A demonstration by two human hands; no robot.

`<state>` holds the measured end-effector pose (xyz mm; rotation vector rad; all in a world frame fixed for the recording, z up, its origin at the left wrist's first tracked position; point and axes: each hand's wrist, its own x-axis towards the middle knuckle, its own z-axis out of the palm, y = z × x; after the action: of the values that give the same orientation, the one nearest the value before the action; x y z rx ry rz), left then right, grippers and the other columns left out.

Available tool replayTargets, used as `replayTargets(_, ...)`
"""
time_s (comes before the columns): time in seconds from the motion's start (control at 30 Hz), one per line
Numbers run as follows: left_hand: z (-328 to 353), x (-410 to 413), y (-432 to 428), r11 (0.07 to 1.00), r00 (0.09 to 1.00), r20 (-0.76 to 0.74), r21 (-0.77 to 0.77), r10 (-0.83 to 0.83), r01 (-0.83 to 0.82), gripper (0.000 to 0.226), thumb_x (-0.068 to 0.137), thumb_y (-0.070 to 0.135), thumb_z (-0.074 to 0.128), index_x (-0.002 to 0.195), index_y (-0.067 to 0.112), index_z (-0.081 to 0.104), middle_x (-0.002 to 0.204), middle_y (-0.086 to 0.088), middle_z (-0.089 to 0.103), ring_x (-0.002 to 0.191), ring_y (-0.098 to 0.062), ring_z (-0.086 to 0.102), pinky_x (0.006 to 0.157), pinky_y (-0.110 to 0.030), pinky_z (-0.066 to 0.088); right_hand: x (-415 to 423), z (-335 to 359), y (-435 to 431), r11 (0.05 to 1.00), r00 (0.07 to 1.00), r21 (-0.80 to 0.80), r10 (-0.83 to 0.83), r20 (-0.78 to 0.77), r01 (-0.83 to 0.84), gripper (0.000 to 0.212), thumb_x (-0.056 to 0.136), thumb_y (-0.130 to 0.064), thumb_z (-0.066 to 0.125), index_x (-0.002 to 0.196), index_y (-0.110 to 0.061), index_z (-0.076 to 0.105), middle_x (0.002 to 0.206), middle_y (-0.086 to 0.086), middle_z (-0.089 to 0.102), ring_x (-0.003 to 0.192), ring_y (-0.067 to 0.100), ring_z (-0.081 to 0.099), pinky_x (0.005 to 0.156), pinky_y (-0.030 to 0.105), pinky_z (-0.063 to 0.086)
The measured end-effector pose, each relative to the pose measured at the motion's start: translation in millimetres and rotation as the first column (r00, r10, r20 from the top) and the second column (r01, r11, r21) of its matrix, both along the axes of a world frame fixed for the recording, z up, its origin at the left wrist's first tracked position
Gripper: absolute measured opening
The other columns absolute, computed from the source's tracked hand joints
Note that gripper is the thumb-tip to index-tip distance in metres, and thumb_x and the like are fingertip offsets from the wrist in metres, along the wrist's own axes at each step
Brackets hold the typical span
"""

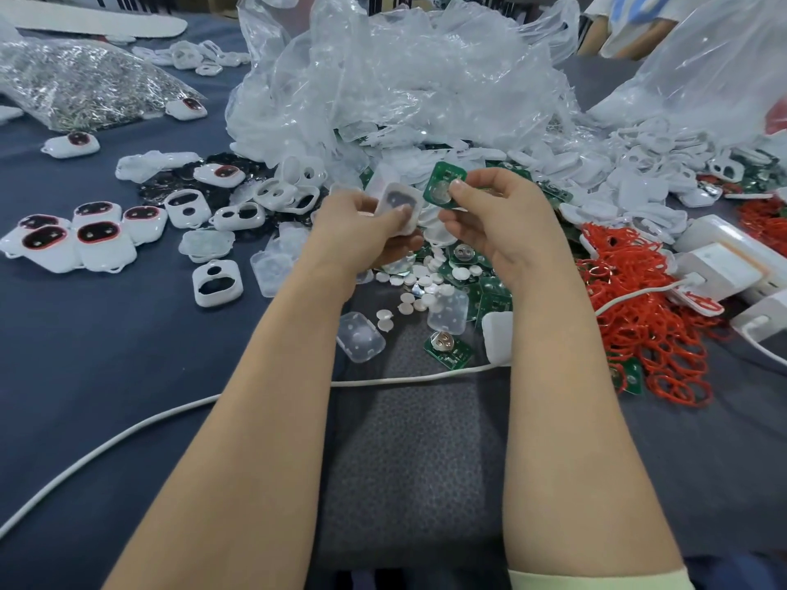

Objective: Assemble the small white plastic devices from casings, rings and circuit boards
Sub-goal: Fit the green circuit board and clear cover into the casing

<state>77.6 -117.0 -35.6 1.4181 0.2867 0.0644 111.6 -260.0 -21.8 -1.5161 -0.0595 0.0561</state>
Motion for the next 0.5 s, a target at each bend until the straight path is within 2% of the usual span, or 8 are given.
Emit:
replayTargets(0.17,-4.7,3.8,-3.8,0.981,1.0,-0.019,-0.193,0.024,-0.028,0.018,0.093,0.007,0.06,0.109,0.005,0.053,0.07,-0.007,0.071,0.061,-0.012,0.071,0.052,-0.019,0.056,2.6,-5.2,6.3,0.998,0.997,-0.012,-0.055,0.054,0.056,0.02,0.093,-0.005,0.057,0.109,-0.016,0.06,0.084,0.001,0.063,0.061,0.006,0.064,0.061,0.018,0.053)
replayTargets(0.3,-7.8,6.2,-5.0,0.971,1.0,-0.027,-0.237,0.007,-0.014,0.015,0.094,0.008,0.058,0.109,0.004,0.054,0.077,-0.009,0.072,0.065,-0.015,0.072,0.051,-0.019,0.054,0.6,-6.7,10.3,0.999,0.991,-0.047,-0.011,0.131,0.017,0.019,0.092,-0.005,0.058,0.101,-0.022,0.063,0.078,-0.003,0.065,0.063,0.005,0.065,0.062,0.019,0.052)
replayTargets(0.4,-7.9,7.5,-4.0,0.965,1.0,-0.027,-0.261,-0.009,0.002,0.012,0.096,0.015,0.058,0.104,0.006,0.054,0.078,-0.01,0.073,0.069,-0.017,0.073,0.054,-0.023,0.057,0.1,-5.9,10.1,0.996,0.982,-0.094,0.012,0.187,0.006,0.022,0.091,-0.007,0.06,0.096,-0.028,0.063,0.067,-0.012,0.066,0.062,0.001,0.064,0.062,0.018,0.051)
replayTargets(0.5,-7.4,7.7,-4.6,0.959,0.999,-0.047,-0.284,-0.003,-0.011,0.011,0.099,0.017,0.052,0.104,0.007,0.054,0.077,-0.011,0.074,0.068,-0.019,0.073,0.054,-0.025,0.058,0.2,-6.8,10.0,0.993,0.977,-0.117,0.023,0.214,0.002,0.021,0.091,-0.007,0.059,0.095,-0.028,0.064,0.06,-0.014,0.066,0.061,0.001,0.062,0.061,0.017,0.05)
